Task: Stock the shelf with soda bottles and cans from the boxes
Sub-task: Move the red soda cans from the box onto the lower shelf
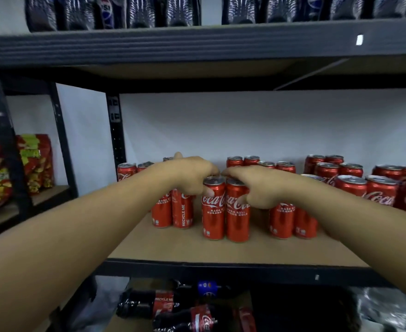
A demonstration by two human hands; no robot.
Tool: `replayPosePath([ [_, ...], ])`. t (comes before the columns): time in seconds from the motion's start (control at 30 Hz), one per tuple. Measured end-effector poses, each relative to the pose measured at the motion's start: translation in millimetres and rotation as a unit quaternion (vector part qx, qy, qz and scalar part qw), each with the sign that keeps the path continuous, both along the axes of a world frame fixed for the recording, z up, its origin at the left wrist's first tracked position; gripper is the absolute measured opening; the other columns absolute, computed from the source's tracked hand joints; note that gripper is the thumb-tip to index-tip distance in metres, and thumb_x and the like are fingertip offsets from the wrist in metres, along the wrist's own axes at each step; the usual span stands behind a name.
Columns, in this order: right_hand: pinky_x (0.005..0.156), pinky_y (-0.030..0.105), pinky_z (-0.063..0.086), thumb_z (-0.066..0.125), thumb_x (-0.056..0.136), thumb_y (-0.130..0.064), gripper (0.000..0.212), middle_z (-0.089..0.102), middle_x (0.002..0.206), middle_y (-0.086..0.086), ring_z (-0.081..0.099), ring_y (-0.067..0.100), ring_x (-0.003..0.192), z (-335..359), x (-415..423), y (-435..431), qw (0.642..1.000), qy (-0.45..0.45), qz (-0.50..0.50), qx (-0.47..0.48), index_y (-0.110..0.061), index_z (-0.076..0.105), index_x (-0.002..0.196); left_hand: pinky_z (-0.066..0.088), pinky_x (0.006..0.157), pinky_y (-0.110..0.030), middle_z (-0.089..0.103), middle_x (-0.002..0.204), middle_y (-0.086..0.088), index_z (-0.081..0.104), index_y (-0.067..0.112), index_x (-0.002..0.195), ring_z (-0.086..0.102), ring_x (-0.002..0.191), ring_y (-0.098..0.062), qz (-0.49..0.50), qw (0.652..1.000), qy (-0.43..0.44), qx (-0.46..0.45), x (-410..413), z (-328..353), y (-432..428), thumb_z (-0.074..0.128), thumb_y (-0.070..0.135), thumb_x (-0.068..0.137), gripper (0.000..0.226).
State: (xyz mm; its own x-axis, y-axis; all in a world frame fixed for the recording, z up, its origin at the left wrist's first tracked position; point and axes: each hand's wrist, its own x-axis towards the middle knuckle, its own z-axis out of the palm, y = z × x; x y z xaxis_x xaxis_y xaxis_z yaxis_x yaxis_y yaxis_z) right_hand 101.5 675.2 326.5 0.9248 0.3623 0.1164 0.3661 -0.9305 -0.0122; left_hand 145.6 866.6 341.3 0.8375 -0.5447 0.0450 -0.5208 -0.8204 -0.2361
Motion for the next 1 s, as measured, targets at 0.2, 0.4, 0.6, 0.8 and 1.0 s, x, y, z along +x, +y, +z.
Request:
replayPosePath([
  [0.2, 0.113, 0.033, 0.037, 0.077, 0.088, -0.037, 0.095, 0.033, 0.162, -0.002, 0.039, 0.022, 0.144, 4.3, 2.7, -3.7, 0.999, 0.021, -0.016, 0.032, -0.028, 0.017, 0.161, 0.035, 0.100, -0.051, 0.064, 0.124, 0.007, 0.047, 0.034, 0.142, 0.054, 0.121, -0.024, -0.003, 1.000, 0.001, -0.004, 1.2, -2.6, 3.4, 0.062, 0.048, 0.097, 0.049],
  [0.4, 0.112, 0.034, 0.042, 0.079, 0.085, -0.022, 0.100, 0.039, 0.160, -0.004, 0.043, 0.018, 0.143, 9.9, 10.6, -9.9, 0.997, 0.050, -0.006, 0.064, -0.034, 0.014, 0.160, 0.034, 0.105, -0.053, 0.062, 0.128, 0.007, 0.047, 0.036, 0.143, 0.051, 0.126, -0.023, 0.003, 1.000, 0.014, 0.001, 1.4, -0.1, 5.1, 0.060, 0.051, 0.097, 0.050],
  [0.6, 0.110, 0.040, 0.044, 0.078, 0.087, -0.037, 0.092, 0.045, 0.155, -0.004, 0.049, 0.021, 0.136, 7.5, 13.3, -10.0, 0.999, 0.010, -0.017, 0.049, -0.036, 0.020, 0.158, 0.033, 0.097, -0.047, 0.062, 0.119, 0.011, 0.049, 0.035, 0.142, 0.052, 0.121, -0.020, -0.005, 1.000, 0.019, -0.020, 2.0, 0.8, 4.5, 0.061, 0.052, 0.097, 0.050],
  [0.8, 0.109, 0.038, 0.045, 0.080, 0.085, -0.040, 0.084, 0.049, 0.151, -0.002, 0.050, 0.022, 0.135, 9.1, 12.1, -10.9, 0.998, -0.010, -0.030, 0.048, -0.030, 0.033, 0.154, 0.038, 0.089, -0.036, 0.062, 0.110, 0.014, 0.056, 0.033, 0.136, 0.056, 0.106, -0.013, -0.012, 0.995, 0.028, -0.094, 5.5, -2.2, 5.3, 0.067, 0.051, 0.093, 0.047],
  [1.0, 0.107, 0.035, 0.045, 0.078, 0.086, -0.042, 0.079, 0.052, 0.149, -0.001, 0.051, 0.022, 0.133, 11.7, 11.1, -10.3, 0.999, -0.015, -0.025, 0.032, -0.026, 0.039, 0.152, 0.043, 0.094, -0.038, 0.067, 0.124, 0.011, 0.054, 0.036, 0.138, 0.059, 0.115, -0.016, -0.009, 0.992, 0.027, -0.120, 8.1, -8.1, 8.7, 0.066, 0.050, 0.094, 0.048],
])
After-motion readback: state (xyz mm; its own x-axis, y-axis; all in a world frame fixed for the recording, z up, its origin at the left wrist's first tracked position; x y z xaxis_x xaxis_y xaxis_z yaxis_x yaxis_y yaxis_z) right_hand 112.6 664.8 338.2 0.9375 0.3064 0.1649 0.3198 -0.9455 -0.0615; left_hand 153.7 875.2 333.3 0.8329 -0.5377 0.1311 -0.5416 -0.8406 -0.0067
